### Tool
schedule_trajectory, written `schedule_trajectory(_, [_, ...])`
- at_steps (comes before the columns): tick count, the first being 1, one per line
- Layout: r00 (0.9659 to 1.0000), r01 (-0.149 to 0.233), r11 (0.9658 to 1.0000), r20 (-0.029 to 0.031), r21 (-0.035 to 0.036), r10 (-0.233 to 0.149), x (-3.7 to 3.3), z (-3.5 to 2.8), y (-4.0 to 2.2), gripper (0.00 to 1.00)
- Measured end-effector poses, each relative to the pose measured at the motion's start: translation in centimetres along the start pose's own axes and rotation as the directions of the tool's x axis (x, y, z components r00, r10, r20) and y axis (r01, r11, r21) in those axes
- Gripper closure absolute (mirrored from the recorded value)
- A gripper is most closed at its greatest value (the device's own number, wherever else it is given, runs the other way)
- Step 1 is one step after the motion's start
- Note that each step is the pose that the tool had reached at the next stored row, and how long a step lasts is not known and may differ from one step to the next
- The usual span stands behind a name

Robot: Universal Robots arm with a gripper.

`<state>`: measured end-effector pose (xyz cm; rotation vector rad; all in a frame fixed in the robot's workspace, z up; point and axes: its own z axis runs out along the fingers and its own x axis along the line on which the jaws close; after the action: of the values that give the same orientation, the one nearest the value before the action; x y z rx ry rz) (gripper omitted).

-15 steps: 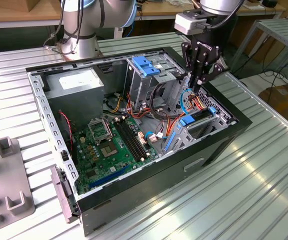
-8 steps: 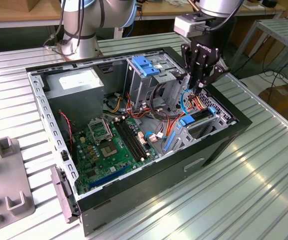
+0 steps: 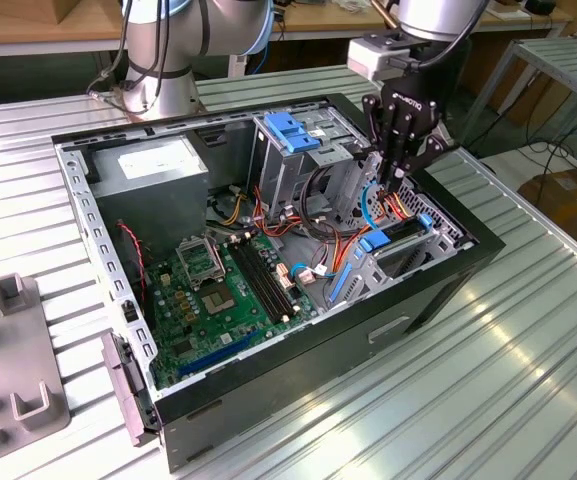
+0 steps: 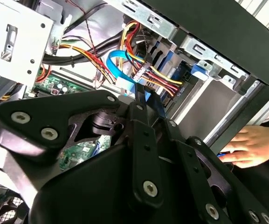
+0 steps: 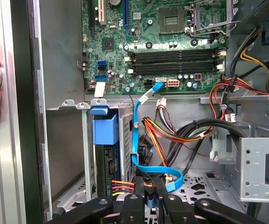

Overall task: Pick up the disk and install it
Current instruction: 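Insert the second disk wire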

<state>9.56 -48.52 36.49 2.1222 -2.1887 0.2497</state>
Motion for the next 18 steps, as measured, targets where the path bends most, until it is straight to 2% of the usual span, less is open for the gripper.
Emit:
schedule_trajectory(6, [1.0000, 0.000, 1.0000, -0.0012, 0.0000, 0.000, 0.05, 0.00, 0.00, 0.78])
schedule_trajectory(8, [1.0000, 0.000, 1.0000, -0.0052, 0.0002, 0.000, 0.04, 0.01, -0.01, 0.78])
schedule_trajectory(9, [0.9999, 0.001, 1.0000, -0.0151, 0.0005, -0.001, 0.04, 0.00, -0.01, 0.71])
schedule_trajectory(10, [0.9991, 0.002, 1.0000, -0.0413, 0.0014, -0.002, 0.04, 0.01, -0.01, 0.71])
schedule_trajectory(11, [0.9987, 0.003, 1.0000, -0.0510, 0.0017, -0.003, 0.03, 0.01, -0.01, 0.71])
schedule_trajectory(14, [0.9982, 0.003, 1.0000, -0.0595, 0.0020, -0.003, 0.02, 0.00, -0.01, 0.71])
schedule_trajectory(16, [0.9974, 0.004, 1.0000, -0.0717, 0.0024, -0.004, 0.02, -0.01, -0.01, 0.73])
schedule_trajectory(17, [0.9966, 0.005, 1.0000, -0.0818, 0.0027, -0.004, 0.02, -0.01, -0.01, 0.73])
schedule_trajectory(18, [0.9959, 0.005, 1.0000, -0.0909, 0.0030, -0.005, 0.02, -0.01, -0.01, 0.80])
